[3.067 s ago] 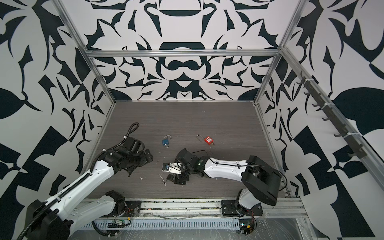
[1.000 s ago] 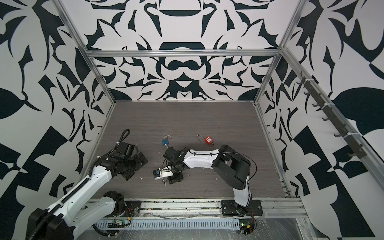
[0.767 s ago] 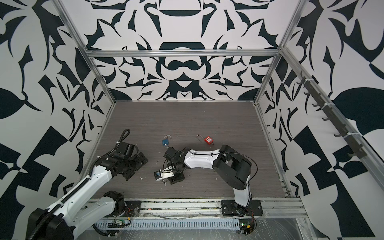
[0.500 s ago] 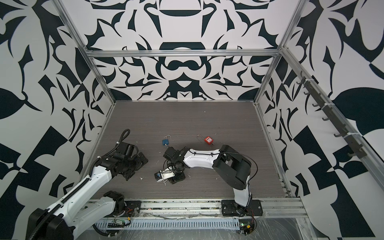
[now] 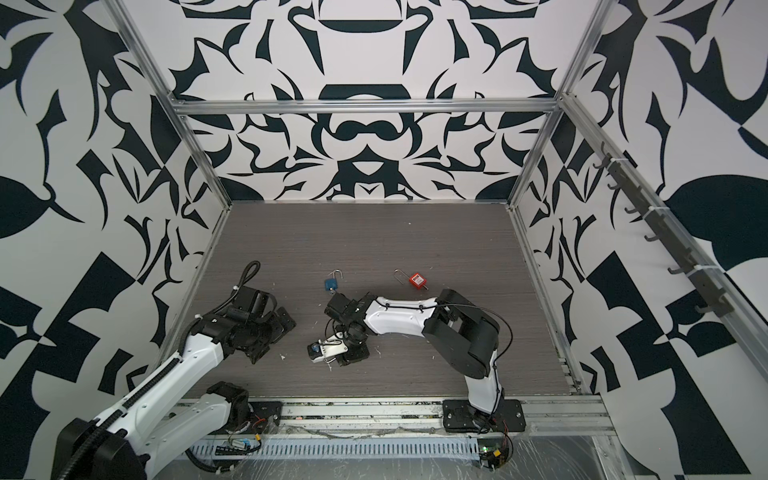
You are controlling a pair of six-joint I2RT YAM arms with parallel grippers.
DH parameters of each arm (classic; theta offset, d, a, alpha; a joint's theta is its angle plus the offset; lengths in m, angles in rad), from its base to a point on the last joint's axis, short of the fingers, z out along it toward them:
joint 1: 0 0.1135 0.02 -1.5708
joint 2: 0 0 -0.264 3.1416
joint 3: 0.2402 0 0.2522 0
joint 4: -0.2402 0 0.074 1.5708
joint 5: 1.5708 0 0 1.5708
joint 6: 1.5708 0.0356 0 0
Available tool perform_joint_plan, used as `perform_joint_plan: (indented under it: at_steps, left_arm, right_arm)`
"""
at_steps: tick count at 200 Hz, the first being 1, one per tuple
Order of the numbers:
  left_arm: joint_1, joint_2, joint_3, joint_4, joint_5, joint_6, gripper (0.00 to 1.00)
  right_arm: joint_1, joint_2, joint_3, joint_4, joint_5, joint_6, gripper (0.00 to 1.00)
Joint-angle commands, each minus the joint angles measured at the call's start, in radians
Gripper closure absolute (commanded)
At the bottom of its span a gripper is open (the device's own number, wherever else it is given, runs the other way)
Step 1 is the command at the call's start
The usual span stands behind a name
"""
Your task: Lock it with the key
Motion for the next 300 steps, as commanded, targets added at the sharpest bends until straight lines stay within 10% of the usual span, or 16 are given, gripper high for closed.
perform_joint_plan:
  at_steps: [1, 38, 153, 300]
  left_arm:
    - [0.004, -0.013, -0.01, -0.013, -0.009, -0.013, 0.01]
    - [0.004, -0.024, -0.005, -0.02, -0.017, -0.012, 0.01]
    - [0.004, -0.06, 0.032, -0.061, -0.06, 0.003, 0.01]
    - [0.004, -0.085, 0.055, -0.093, -0.066, -0.002, 0.01]
  right_arm:
    - [0.013, 0.01, 0.018, 0.035, 0.028, 0.063, 0.64]
    - [0.015, -0.023, -0.016, 0.124, 0.079, 0.177, 0.71]
    - [0.016, -0.138, 0.023, -0.066, 0.306, 1.146, 0.71]
    - [0.016, -0.089, 0.024, -0.011, 0.182, 1.197, 0.5]
